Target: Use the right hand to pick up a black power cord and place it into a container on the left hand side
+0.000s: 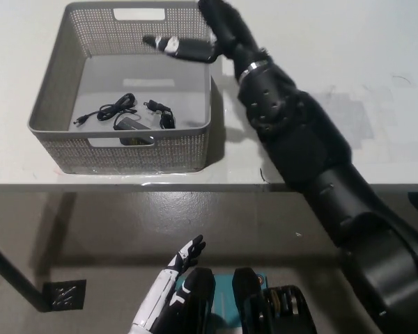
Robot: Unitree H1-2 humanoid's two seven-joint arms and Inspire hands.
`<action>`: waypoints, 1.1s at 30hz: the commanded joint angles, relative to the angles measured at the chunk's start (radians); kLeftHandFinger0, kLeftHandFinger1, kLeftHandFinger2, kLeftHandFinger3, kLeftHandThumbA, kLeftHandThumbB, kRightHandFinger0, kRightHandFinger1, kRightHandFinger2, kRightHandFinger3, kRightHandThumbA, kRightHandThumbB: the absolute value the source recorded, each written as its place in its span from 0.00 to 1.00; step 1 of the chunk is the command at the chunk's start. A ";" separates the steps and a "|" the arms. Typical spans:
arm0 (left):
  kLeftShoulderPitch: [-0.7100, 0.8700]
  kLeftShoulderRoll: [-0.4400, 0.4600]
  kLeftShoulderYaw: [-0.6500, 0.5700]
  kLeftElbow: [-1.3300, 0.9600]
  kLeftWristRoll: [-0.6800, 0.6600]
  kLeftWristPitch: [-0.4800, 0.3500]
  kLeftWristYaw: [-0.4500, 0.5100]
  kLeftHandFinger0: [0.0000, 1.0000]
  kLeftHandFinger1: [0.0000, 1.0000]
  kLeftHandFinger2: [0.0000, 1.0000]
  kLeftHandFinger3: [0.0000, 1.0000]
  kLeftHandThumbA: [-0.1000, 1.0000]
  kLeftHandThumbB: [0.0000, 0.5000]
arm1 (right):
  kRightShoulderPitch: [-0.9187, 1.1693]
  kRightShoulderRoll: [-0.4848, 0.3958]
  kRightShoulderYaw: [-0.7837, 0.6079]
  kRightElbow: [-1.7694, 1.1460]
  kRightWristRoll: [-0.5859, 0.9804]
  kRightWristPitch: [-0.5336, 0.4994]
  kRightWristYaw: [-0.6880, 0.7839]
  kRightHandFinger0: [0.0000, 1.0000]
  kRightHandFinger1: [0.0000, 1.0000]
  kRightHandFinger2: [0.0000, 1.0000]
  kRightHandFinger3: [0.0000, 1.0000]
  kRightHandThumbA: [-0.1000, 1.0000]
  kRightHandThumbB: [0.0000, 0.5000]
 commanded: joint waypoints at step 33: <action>-0.010 -0.028 0.060 -0.026 -0.069 0.003 0.015 1.00 1.00 1.00 1.00 1.00 0.11 | 1.098 -0.145 -0.071 -0.909 0.528 -0.101 0.305 1.00 1.00 1.00 1.00 1.00 0.76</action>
